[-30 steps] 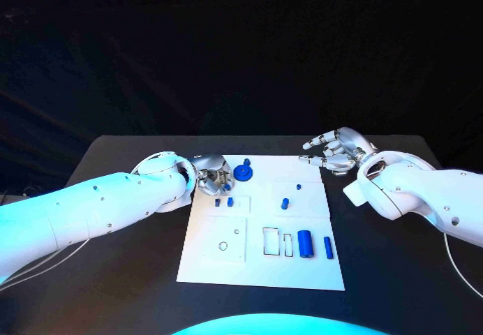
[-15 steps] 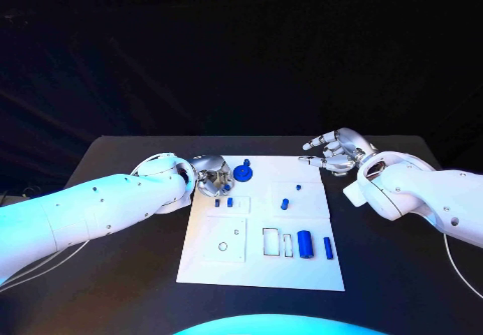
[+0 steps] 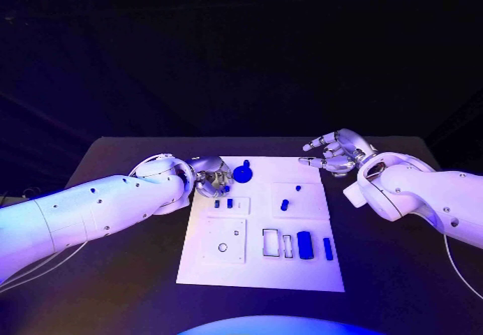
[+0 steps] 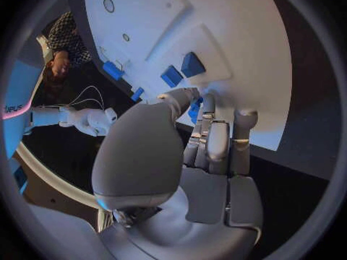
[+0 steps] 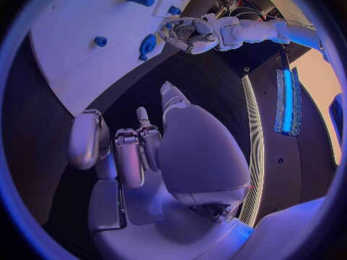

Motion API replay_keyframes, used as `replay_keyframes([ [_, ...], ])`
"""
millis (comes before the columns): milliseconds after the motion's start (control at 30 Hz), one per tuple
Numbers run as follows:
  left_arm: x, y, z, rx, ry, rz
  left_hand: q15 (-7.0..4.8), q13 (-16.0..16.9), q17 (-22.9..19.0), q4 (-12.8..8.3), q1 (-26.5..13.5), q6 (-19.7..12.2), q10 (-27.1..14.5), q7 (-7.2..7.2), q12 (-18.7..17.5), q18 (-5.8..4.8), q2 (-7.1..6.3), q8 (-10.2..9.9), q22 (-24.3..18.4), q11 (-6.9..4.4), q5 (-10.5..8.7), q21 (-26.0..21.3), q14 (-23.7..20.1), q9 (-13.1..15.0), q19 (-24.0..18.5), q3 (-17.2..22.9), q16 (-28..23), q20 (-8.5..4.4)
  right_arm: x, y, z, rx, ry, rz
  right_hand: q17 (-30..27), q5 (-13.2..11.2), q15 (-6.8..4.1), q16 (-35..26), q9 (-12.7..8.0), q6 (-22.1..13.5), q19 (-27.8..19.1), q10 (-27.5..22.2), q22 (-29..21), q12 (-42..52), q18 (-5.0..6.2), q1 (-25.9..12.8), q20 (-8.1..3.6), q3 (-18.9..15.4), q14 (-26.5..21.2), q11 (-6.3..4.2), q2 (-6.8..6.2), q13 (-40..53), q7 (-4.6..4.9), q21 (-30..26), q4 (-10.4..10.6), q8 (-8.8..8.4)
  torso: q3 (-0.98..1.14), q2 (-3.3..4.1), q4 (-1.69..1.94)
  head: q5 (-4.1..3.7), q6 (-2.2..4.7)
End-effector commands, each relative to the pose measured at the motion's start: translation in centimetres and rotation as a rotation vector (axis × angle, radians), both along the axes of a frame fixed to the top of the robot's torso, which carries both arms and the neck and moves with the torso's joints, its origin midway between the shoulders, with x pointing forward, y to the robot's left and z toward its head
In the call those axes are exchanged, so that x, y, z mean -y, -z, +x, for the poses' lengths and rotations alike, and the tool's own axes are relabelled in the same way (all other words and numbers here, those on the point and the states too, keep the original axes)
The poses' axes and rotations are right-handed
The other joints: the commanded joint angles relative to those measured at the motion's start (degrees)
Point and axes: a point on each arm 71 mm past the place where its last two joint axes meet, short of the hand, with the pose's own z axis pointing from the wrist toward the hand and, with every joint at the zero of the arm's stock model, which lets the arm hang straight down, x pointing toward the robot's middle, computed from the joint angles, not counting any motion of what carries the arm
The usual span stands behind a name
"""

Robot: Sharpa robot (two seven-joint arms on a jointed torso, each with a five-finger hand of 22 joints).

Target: Assemble the parts on the task board

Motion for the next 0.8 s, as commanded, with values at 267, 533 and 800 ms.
replay_keyframes([
  [267, -0.8, 0.0, 0.0, 0.005, -0.005, 0.023, -0.48, 0.69, 0.04, 1.58, 0.93, -6.91, 0.22, -1.56, -1.27, -0.17, -0.11, -3.29, -0.31, -0.53, 0.23, -0.79, -0.25, -2.91, 0.12, -4.44, 0.39, -0.34, 0.1, 0.1, 0.0, 0.001, -0.004, -0.003, 6.95, 0.26, -0.3, -1.26, -0.09, 0.67, -1.53, -2.73, -1.08, -2.69, 1.43, -0.02, 0.06, 0.32, 3.9, 0.01, 0.36, 3.08, 0.02, -2.8, 0.02, -0.04, -0.03, 0.01, -0.01, -0.15, 0.03],
  [533, -2.4, -0.7, 0.3, 0.007, -0.038, -0.011, -0.32, 0.73, -1.31, 2.02, 1.7, -5.96, -0.31, -1.39, -1.86, 0.07, 0.26, -3.13, -1.43, -0.3, 0.24, -1.72, -1.02, -2.84, -0.89, -5.51, -0.04, -0.3, 0.5, 0.1, 0.2, 0.019, -0.005, -0.022, -1.82, 0.16, -1.16, -6.83, -0.24, 0.89, -5.86, -22.48, -8.32, -34.27, 3.37, 2.13, -0.71, 2.64, 1.36, -0.85, -0.02, -28.35, -0.66, -14.85, 0.01, 0.98, -0.07, -0.09, 0.06, -0.21, 0.21],
  [800, -5.7, -2.1, 1.1, -0.051, -0.177, -0.237, 1.12, 0.27, -12.77, 1.99, 4.73, 1.65, -3.35, 1.76, -4.44, 1.77, 0.6, 0.08, -8.7, 1.53, 0.29, -7.77, -7.69, -2.07, -8.05, -2.79, -4.57, 0.72, 0.0, 0.2, 0.3, 0.071, -0.123, -0.182, -8.28, -0.22, -0.36, -11.89, -0.41, 2.8, -6.95, -22.4, -11.61, -59.87, 4.08, 7.79, -0.44, 15.21, 0.21, 0.13, -4.92, -52.11, 0.37, -21.57, -0.53, 2.55, -0.05, -0.08, -0.05, -0.92, 0.86],
])
